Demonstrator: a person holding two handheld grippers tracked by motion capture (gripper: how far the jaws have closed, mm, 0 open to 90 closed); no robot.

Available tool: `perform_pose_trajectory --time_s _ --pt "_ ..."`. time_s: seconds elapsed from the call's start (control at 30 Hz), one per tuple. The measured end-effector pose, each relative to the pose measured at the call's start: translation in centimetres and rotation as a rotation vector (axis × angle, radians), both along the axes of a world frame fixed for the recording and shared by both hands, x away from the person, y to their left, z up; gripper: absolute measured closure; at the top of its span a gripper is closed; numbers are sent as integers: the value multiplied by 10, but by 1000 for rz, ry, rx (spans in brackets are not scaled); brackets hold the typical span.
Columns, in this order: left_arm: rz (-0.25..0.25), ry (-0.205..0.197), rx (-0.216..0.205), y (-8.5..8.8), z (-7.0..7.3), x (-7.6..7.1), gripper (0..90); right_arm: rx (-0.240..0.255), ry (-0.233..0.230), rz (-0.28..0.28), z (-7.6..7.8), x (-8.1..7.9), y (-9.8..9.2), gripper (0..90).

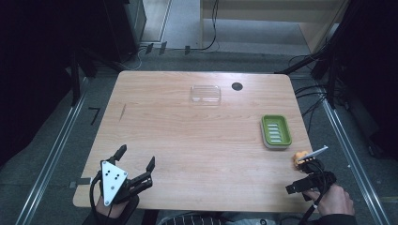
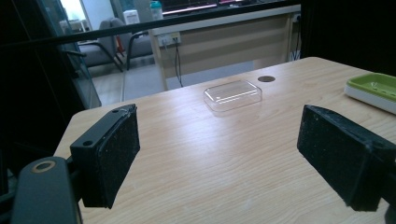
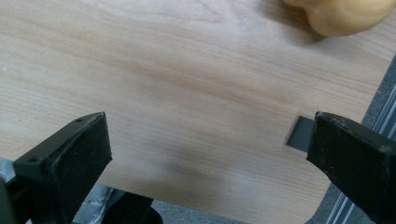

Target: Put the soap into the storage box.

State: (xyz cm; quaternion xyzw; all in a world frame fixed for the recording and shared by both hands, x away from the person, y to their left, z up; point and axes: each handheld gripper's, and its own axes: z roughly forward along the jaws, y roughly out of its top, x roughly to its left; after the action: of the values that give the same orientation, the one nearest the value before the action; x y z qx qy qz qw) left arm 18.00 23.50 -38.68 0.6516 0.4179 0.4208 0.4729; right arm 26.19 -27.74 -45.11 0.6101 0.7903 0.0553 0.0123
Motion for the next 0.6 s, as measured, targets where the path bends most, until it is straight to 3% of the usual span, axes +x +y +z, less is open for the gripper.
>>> perform_pose_trajectory --time_s 0.2,0.27,0.6 --pt "0 0 0 0 0 0 136 12 -14 -8 0 10 -7 0" --pt "0 0 0 0 0 0 136 -15 -16 -9 0 13 -11 0" --pt "1 1 2 -1 0 0 136 13 -23 -33 -3 24 -21 0"
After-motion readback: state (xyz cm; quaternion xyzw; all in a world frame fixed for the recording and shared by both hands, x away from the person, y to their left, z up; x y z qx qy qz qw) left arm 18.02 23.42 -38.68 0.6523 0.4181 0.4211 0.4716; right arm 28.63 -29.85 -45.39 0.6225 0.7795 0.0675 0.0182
